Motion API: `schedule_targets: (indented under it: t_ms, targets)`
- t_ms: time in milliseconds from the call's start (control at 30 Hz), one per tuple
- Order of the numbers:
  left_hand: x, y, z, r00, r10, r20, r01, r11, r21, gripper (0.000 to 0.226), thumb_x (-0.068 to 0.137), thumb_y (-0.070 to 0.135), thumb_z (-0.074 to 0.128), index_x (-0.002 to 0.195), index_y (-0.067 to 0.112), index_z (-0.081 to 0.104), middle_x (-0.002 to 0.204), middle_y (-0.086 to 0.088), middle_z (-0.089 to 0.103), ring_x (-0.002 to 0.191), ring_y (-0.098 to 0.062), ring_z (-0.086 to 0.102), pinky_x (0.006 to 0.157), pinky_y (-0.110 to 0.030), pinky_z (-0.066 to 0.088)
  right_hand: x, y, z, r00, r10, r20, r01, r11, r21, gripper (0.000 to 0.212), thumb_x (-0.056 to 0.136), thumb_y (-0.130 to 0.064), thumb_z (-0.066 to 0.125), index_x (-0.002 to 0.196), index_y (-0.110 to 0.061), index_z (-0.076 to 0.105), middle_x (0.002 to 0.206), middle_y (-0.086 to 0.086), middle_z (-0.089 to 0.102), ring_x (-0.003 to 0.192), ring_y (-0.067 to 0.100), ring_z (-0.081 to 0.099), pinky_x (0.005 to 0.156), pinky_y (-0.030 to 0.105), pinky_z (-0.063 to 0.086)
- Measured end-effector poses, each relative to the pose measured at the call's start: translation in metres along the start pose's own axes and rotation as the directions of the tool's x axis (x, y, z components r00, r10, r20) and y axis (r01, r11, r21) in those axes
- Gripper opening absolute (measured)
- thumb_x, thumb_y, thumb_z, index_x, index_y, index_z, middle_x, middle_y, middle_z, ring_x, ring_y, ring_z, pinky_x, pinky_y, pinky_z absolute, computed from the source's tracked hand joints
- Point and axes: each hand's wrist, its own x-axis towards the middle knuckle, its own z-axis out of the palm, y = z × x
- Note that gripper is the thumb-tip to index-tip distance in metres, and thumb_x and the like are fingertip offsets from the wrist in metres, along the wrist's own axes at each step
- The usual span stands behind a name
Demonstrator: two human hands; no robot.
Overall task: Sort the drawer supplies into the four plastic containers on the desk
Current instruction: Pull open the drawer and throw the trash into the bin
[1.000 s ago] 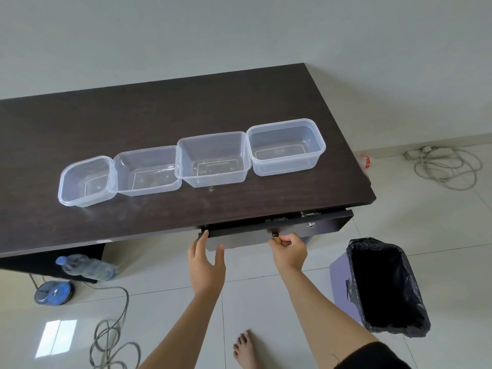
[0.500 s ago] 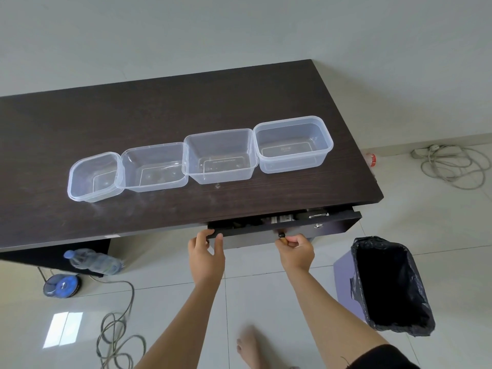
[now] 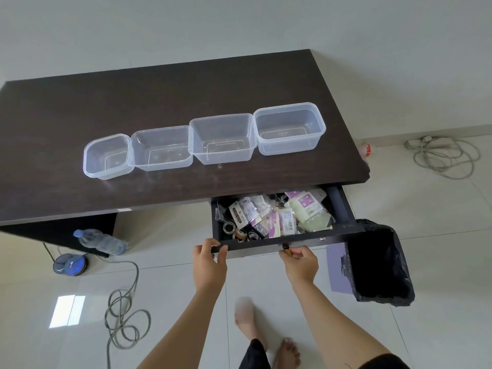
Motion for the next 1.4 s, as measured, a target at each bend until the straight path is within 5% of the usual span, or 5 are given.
schedule_targets:
  t_ms: [300, 1400]
  targets:
    - [-0.043, -0.017, -0.006, 0.999, -0.03, 0.015, 0.03, 0.999, 0.036, 0.016, 0.092, 0.027, 0.06, 0.103, 0.017, 0.057, 0.106, -0.002, 0.048, 0.085, -0.023, 0.06, 0.076, -0.029, 0.047, -0.033, 0.023, -0.027, 0.989, 0.148, -0.019, -0.146, 0.985, 0.09, 0.021, 0.066, 0.002, 0.079, 0.071, -0.011, 0.064, 0.065, 0.0, 0.064, 0.064, 0.019, 0.059, 0.069, 0.027, 0.046]
    - [-0.109, -0.043, -0.005, 0.994, -0.109, 0.032, 0.107, 0.993, 0.058, 0.012, 0.092, 0.024, 0.059, 0.101, 0.017, 0.055, 0.11, -0.007, 0.05, 0.085, -0.021, 0.057, 0.079, -0.029, 0.044, -0.068, 0.062, -0.074, 0.979, 0.191, 0.077, -0.194, 0.981, 0.03, 0.02, 0.069, 0.001, 0.079, 0.075, -0.01, 0.064, 0.07, -0.002, 0.066, 0.069, 0.019, 0.062, 0.064, 0.022, 0.044]
